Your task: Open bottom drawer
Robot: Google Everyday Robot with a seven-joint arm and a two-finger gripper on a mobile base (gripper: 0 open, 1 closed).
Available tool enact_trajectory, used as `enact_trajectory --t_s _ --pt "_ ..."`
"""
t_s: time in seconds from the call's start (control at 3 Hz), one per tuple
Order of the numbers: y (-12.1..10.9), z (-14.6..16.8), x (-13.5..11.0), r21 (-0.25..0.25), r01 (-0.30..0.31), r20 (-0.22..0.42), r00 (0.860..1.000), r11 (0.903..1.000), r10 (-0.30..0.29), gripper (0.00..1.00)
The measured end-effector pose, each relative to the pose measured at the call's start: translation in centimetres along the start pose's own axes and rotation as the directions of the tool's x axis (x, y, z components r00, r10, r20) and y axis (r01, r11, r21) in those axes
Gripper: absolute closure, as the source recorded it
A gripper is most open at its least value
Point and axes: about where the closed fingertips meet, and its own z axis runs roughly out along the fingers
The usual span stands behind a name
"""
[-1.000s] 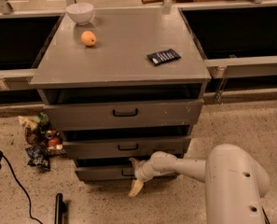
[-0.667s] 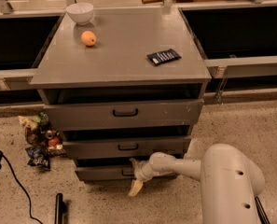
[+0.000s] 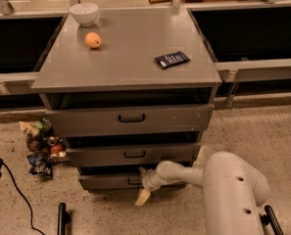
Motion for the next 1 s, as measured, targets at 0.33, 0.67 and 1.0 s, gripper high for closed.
enact_trajectory --t_s 0.33,0.67,1.0 --pt "-0.71 0.58 0.29 -0.008 -0.010 -0.008 1.000 0.9999 0.010 0.00" --pt "-0.42 0.87 0.25 -0.030 -0.009 -0.017 1.000 0.9995 0.009 0.19" --pt "-0.40 0.87 0.24 -0.031 -0.009 -0.017 1.000 0.9995 0.009 0.42"
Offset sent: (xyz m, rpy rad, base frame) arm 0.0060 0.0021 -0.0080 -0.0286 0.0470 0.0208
